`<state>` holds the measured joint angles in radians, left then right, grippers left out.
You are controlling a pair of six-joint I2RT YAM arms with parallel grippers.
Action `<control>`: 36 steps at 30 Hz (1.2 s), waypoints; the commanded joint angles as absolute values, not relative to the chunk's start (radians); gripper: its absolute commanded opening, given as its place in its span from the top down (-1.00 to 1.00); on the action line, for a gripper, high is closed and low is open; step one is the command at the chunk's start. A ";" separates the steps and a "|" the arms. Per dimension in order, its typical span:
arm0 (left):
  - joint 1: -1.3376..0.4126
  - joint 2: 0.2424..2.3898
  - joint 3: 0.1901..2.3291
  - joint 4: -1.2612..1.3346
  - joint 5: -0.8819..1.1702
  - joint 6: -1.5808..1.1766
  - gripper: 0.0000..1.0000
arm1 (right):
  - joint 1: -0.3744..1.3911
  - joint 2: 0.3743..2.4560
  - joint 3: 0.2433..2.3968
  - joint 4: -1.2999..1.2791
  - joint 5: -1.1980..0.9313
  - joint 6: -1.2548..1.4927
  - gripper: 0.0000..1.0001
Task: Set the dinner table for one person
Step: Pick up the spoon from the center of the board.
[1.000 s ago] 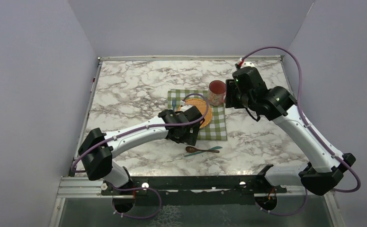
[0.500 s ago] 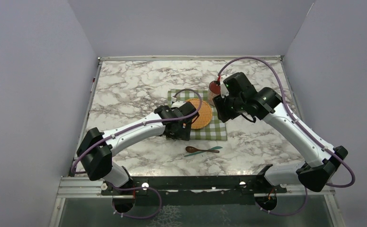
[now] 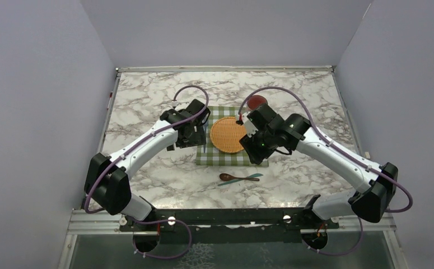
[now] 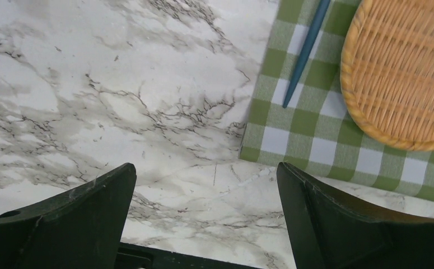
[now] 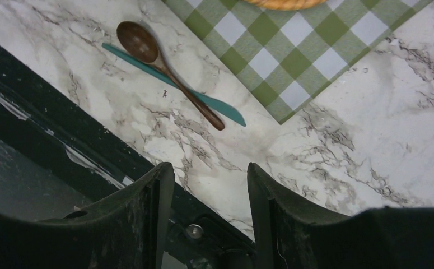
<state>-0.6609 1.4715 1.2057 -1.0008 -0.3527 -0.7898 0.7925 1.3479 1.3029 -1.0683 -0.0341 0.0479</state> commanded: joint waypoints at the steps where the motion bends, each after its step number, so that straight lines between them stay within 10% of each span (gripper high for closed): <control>1: -0.593 1.449 1.265 -0.997 -0.348 -0.788 -0.98 | 0.856 1.374 1.266 -1.027 -0.025 0.019 -0.12; 36: -0.400 1.422 1.242 -0.863 -0.264 -0.599 -0.98 | 1.000 1.681 1.164 -0.822 -0.081 -0.029 0.00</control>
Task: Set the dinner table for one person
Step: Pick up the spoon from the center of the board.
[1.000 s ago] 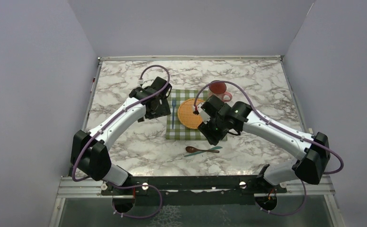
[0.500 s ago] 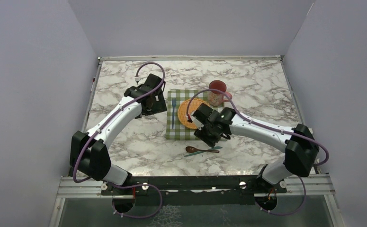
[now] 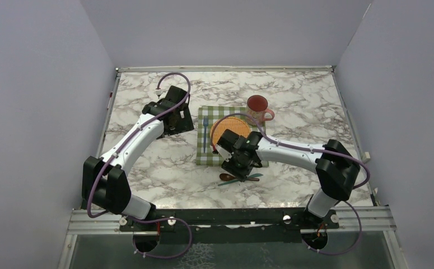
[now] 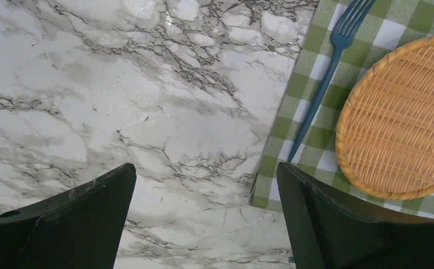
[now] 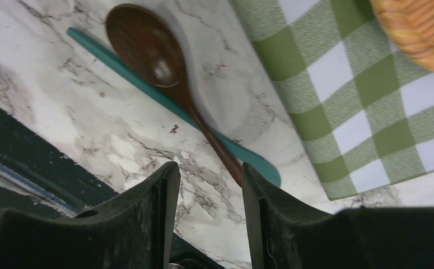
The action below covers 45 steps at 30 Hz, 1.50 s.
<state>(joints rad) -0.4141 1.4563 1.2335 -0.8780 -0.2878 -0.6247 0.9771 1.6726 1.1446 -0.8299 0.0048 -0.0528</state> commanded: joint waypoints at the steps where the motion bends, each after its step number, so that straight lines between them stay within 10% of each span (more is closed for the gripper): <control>1: -0.398 1.422 1.244 -0.863 -0.262 -0.597 -0.98 | 1.009 1.685 1.163 -0.825 -0.087 -0.020 0.00; 45: -0.385 1.362 1.255 -0.887 -0.244 -0.590 -0.98 | 1.044 1.746 1.097 -0.646 0.086 -0.023 0.25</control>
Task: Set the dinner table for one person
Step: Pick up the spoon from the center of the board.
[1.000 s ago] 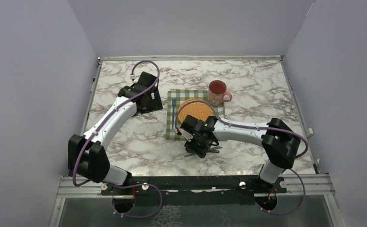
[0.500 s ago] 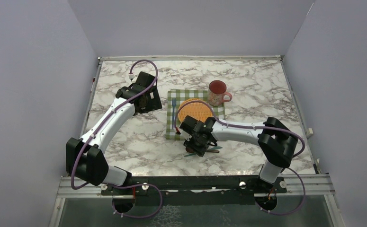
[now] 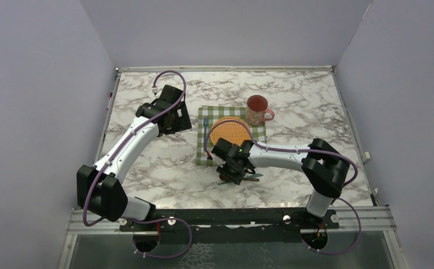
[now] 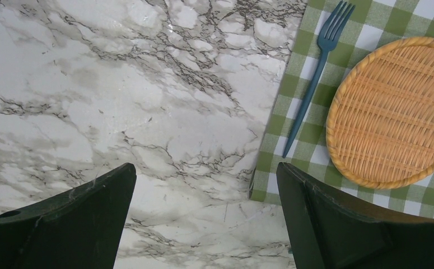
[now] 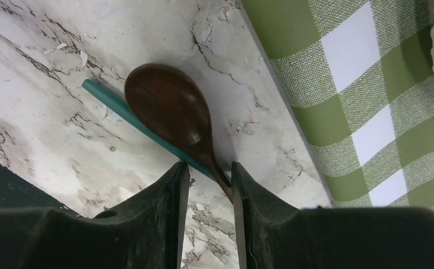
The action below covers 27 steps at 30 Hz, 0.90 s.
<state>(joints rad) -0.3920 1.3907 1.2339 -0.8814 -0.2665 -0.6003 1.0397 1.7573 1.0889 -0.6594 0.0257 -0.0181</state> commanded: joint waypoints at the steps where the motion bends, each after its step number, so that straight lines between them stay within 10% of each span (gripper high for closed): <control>1: -0.385 1.362 1.254 -0.887 -0.243 -0.591 -0.98 | 1.045 1.744 1.100 -0.650 0.091 -0.024 0.28; 27: -0.385 1.360 1.239 -0.888 -0.226 -0.600 -0.98 | 1.045 1.716 1.109 -0.726 0.064 -0.010 0.47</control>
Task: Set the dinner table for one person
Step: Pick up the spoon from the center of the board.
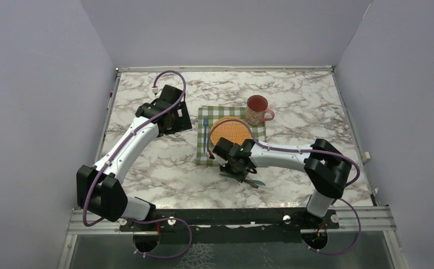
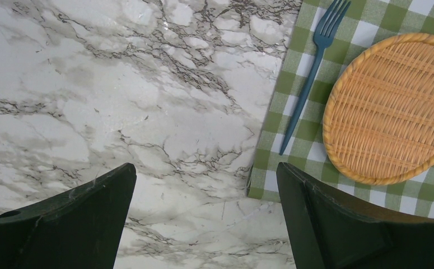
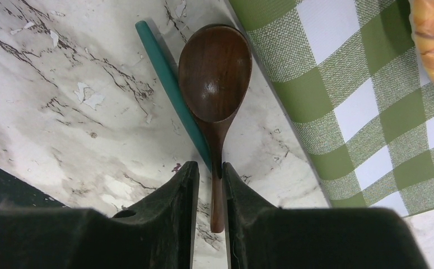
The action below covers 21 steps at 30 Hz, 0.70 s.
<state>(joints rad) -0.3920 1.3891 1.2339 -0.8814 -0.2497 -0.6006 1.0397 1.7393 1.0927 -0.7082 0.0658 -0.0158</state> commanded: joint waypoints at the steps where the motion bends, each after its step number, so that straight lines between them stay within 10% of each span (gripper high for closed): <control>1: -0.385 1.360 1.239 -0.888 -0.226 -0.600 -0.98 | 1.045 1.718 1.107 -0.722 0.064 -0.011 0.53; 21: -0.385 1.380 1.244 -0.878 -0.215 -0.598 -0.98 | 1.045 1.648 1.158 -0.810 0.119 0.049 0.99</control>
